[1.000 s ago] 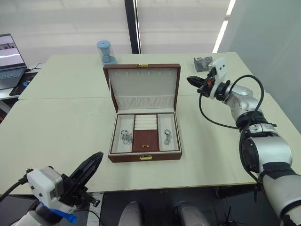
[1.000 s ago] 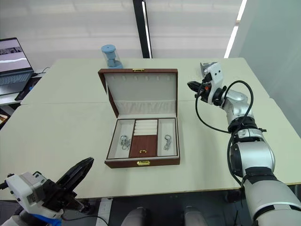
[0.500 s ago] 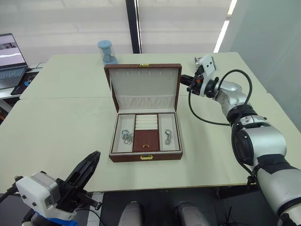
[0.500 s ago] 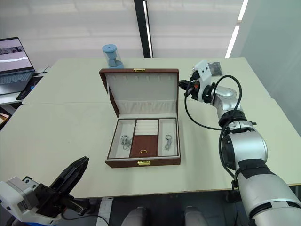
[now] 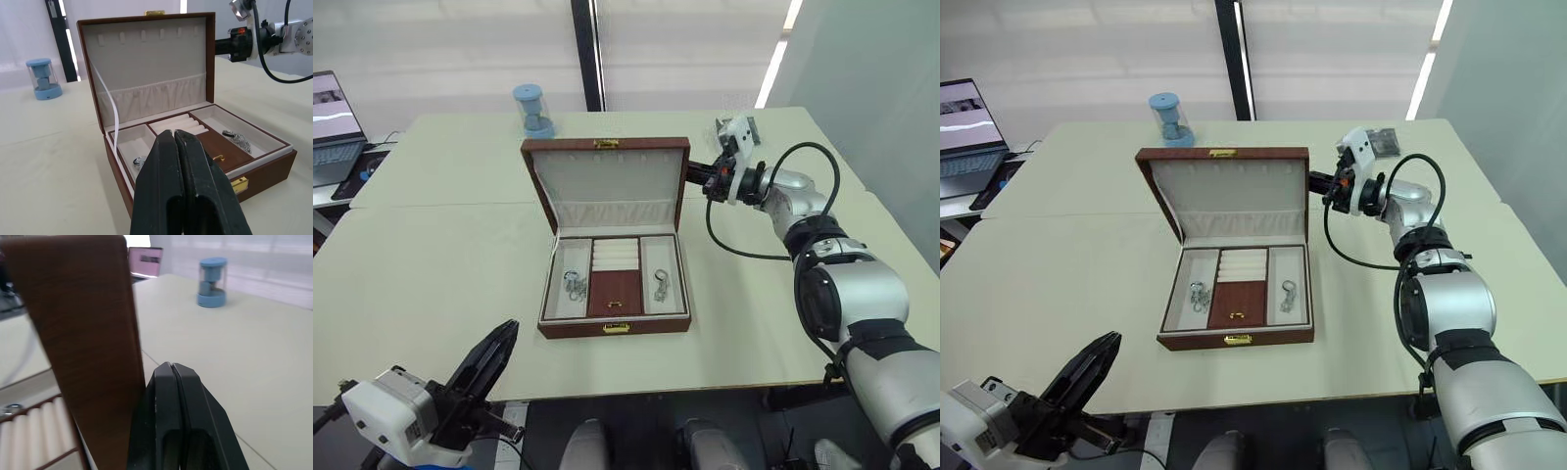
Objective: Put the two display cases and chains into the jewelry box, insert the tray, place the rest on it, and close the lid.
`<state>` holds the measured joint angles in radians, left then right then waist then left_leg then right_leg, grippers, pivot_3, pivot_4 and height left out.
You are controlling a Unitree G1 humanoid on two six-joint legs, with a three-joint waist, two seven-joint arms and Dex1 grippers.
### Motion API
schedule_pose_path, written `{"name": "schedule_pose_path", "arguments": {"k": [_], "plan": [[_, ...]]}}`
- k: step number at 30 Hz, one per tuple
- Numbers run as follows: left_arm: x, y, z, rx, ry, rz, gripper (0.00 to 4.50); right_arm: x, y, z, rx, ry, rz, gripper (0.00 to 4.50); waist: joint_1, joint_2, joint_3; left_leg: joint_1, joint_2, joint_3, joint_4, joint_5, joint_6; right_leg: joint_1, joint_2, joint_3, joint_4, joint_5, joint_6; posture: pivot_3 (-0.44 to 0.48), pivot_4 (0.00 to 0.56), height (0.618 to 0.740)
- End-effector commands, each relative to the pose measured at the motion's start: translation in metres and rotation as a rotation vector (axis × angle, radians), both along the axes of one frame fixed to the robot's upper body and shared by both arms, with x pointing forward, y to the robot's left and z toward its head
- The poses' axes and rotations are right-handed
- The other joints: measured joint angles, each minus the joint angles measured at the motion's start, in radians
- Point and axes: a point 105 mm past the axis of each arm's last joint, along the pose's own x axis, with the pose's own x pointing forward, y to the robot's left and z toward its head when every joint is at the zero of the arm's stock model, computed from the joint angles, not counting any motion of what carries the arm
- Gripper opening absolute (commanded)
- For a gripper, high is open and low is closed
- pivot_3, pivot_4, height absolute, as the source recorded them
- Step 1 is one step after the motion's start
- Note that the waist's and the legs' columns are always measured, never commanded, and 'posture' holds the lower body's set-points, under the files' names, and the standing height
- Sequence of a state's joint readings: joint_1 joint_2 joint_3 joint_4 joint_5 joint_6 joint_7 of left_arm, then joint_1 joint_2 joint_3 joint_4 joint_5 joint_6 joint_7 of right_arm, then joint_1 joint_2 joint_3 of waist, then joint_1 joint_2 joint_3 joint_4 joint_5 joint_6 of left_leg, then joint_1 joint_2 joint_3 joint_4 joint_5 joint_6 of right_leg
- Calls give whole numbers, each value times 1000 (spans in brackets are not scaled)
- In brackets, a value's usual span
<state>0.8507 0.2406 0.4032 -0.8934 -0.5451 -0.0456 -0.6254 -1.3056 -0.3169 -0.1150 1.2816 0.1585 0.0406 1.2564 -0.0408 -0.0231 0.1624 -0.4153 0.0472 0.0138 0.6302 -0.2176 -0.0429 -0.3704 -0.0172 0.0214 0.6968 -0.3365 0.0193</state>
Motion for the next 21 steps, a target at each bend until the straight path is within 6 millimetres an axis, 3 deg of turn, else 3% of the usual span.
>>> {"name": "schedule_pose_path", "arguments": {"k": [1, 6, 13, 14, 21], "plan": [[-3, 0, 4, 12, -24, -12, 8, -26, 7, 6, 4, 13, 250, 0, -5, 0, 0, 0, 0, 0, 0, 0, 0, 0, 0, 0, 0, 0, 0, 0, 150, 740], [-3, 2, 0, 0, -12, -14, 8, -29, 3, -4, -35, 22, 258, 0, -8, 0, 0, 0, 0, -1, 0, 0, 0, 1, 0, -1, 0, 0, 0, 0, 150, 740], [5, 21, -13, -14, 91, 37, 8, -14, -5, -1, 21, -17, 101, 0, -11, 1, 1, 0, 0, -2, 0, 0, 0, 0, 0, -1, 0, 0, 0, 0, 150, 740], [9, 27, -16, -10, 109, 53, 387, -11, -7, 0, 38, -27, 65, 0, -11, 1, 1, 0, 0, -2, 0, 0, 0, 0, 0, -1, 0, 0, 0, 0, 150, 740], [41, 80, -18, -24, 158, 167, 2456, -15, -30, -11, 72, -67, -39, 2040, -1, 1, 1, 0, 0, -3, 0, 0, 0, 0, 0, -3, 1, 0, 0, 0, 150, 740]]}}
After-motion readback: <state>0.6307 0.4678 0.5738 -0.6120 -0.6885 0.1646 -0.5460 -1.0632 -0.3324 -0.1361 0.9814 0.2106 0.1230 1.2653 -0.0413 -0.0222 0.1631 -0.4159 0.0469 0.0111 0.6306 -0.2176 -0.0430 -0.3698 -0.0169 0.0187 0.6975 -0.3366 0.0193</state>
